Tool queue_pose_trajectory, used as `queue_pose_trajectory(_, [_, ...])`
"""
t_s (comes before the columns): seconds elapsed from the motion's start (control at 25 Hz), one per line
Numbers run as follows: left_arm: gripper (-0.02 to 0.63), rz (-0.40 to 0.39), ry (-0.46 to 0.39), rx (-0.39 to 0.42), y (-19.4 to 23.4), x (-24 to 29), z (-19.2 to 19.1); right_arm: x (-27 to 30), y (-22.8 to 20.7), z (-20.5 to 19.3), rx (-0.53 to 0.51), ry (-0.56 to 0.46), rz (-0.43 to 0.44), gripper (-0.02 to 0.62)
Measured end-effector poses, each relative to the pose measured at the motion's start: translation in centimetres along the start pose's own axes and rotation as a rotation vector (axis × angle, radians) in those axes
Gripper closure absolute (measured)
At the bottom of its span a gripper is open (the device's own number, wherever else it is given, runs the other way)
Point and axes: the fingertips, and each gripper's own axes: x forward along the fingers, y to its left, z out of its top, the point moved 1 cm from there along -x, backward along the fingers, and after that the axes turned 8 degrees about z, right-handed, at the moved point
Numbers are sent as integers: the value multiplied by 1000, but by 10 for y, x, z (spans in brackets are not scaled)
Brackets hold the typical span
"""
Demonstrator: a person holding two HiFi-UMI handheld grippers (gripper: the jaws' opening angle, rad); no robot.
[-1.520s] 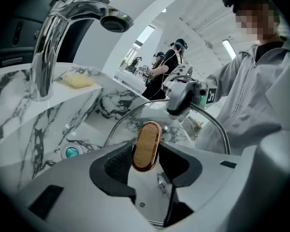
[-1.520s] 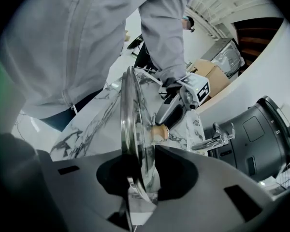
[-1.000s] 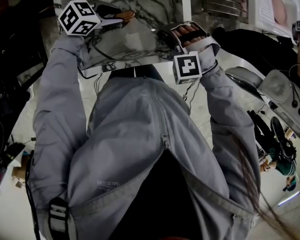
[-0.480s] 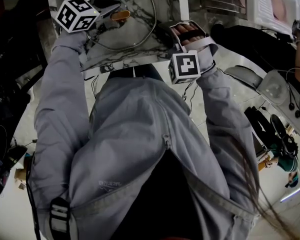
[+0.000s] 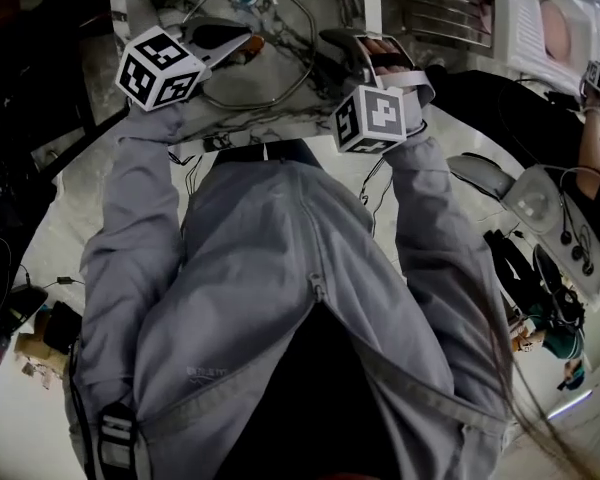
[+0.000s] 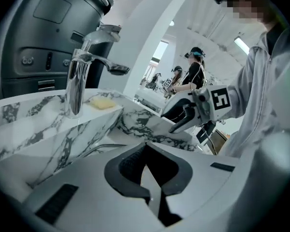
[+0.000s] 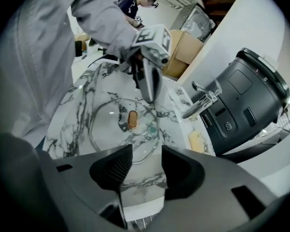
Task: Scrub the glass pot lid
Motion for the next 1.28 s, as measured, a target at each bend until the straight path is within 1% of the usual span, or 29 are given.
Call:
queue_pose_trajectory(0.08, [595,35,-65,-37,-6,-9,3,1,-24,4,33,-20,-30,402])
queue_pose_trajectory(0.16, [595,87,-153,-81,-7,-20,8,3,-48,10,65,-47,-62,402])
queue_pose_trajectory(0.36, [595,267,-387,-170,0,-49,23,15,-97,20,150,-106,-112,402])
queue_pose_trajectory(0.48, [595,363,-485,-214,6,-68,30,27,-120,21,190,-111,-121,402])
queue_pose_trajectory(0.56, [595,410,-509,-225,10,-77,30,37,-134,20,209,-103,-115,402])
queue_pose_trajectory(0.64, [595,436,-513,-223,12,-82,30,48,-145,16,219,-77,-108,402])
queue_pose_trajectory(0.8, [595,466,-515,-220,15,-89,29,76,-162,4,180,17,-76,402])
queue_pose_trajectory(0.92, [595,479,-512,-231,16,-92,26,96,-170,0,147,65,-42,402])
queue_pose_trajectory(1.08, [595,482,-510,-241,16,-95,24,116,-171,-3,148,94,7,402])
queue_pose_trajectory(1.16, [595,483,-513,-245,16,-96,24,118,-171,-4,146,100,5,400])
queue_pose_trajectory(1.24, [595,483,-514,-248,15,-98,24,117,-169,-2,119,107,-12,405])
queue_pose_trajectory(1.28, [595,484,-514,-249,15,-99,24,116,-167,-1,98,112,-22,432])
